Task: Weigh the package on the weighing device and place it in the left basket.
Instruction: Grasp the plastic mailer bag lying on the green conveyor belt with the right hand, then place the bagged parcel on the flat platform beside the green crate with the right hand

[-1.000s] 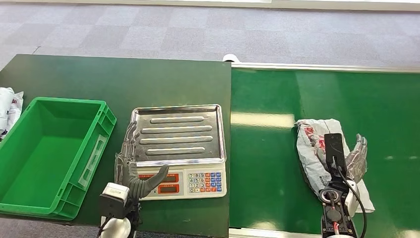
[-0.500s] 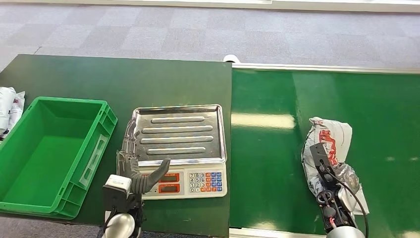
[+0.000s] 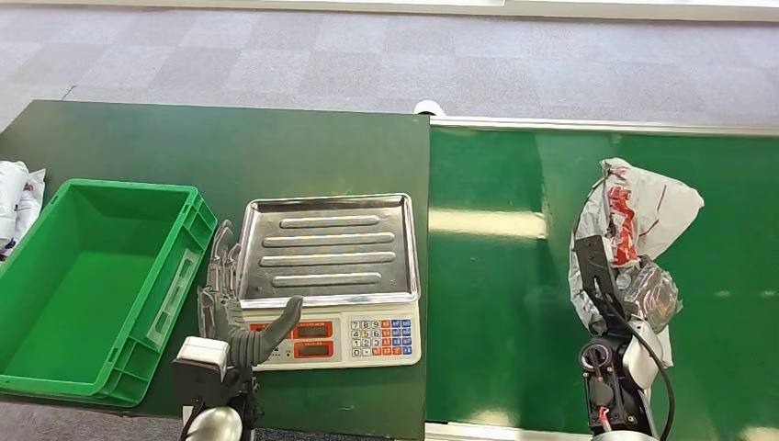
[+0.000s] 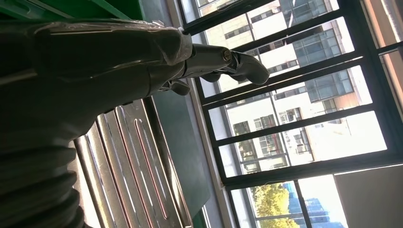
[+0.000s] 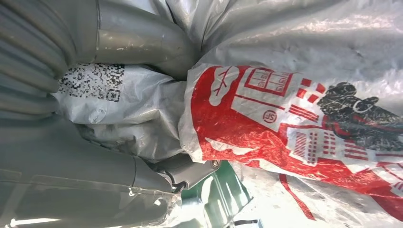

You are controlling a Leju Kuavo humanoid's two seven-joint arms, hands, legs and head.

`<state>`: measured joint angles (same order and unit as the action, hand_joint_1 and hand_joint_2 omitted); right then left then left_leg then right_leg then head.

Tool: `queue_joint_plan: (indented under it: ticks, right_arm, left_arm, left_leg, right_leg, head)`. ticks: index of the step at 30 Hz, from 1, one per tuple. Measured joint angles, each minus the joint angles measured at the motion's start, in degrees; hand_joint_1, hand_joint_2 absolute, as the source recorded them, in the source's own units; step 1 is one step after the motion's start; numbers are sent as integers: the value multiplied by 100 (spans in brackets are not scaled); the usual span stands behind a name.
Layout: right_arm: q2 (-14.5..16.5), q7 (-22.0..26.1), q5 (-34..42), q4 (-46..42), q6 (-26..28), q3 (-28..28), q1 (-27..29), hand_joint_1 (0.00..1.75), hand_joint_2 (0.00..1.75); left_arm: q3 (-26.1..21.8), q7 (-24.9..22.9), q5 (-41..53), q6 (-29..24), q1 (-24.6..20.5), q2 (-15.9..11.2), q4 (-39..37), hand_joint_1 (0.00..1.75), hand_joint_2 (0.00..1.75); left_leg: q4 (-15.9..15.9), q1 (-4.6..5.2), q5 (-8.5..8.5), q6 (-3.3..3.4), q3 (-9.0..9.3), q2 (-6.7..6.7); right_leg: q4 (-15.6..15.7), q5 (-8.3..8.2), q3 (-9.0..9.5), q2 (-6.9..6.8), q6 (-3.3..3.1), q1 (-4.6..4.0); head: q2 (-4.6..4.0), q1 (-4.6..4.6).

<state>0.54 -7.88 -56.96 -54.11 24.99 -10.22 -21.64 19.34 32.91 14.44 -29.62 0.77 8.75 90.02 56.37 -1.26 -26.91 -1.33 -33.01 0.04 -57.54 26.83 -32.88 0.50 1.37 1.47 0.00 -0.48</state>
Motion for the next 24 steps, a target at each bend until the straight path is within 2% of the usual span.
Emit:
queue_joint_plan:
  ticks: [4, 7, 9, 11, 17, 21, 24]
  right_arm:
    - [119, 554, 335, -491, -24, 132, 67, 175, 175]
    - [223, 904, 755, -914, -761, 426, 33, 175, 175]
    - [293, 1129, 903, -1108, -1407, 760, -49, 175, 175]
    - [372, 1288, 910, -1207, -1789, 1167, -160, 175, 175]
    - [501, 1426, 960, -1275, -1989, 1914, -356, 175, 175]
    - [554, 1732, 769, -1171, -2694, 2404, -548, 175, 175]
    - [757, 1853, 634, -775, -3066, 2949, -832, 175, 175]
  left_arm:
    - [-25, 41, 21, -9, -24, 18, 15, 0, 175]
    - [-39, 72, -25, 2, -167, 25, -9, 0, 175]
    - [-54, 89, -119, 53, -341, 25, -56, 0, 175]
    - [-83, 92, -201, 108, -531, 25, -106, 0, 175]
    - [-185, 85, -278, 186, -785, 24, -186, 0, 175]
    - [-294, 21, -286, 199, -1034, 11, -262, 0, 175]
    - [-466, -60, -291, 196, -1272, -1, -322, 0, 175]
  left_leg:
    - [0, 1, 0, 0, 0, 5]
    - [0, 0, 2, -1, 1, 5]
    - [-1, -2, 5, -3, 2, 6]
    - [-1, -3, 7, -4, 5, 6]
    - [-1, -1, 8, -4, -2, 0]
    - [-1, 0, 7, -3, -8, 6]
    - [-1, -4, 10, -7, -6, 4]
  right_leg:
    - [0, -1, 0, 1, 0, 1]
    - [-1, -2, 0, 2, -1, -1]
    - [-3, -3, -1, 3, -2, -2]
    - [-5, -3, -1, 4, -2, -3]
    - [-5, -1, 1, -5, -1, -2]
    - [-4, -3, -6, 1, 0, 0]
    - [-9, -3, -7, 0, -2, -4]
  head:
    - [0, 0]
    - [0, 0]
    - [0, -1]
    - [0, -1]
    - [0, 2]
    - [0, 2]
    - [0, 0]
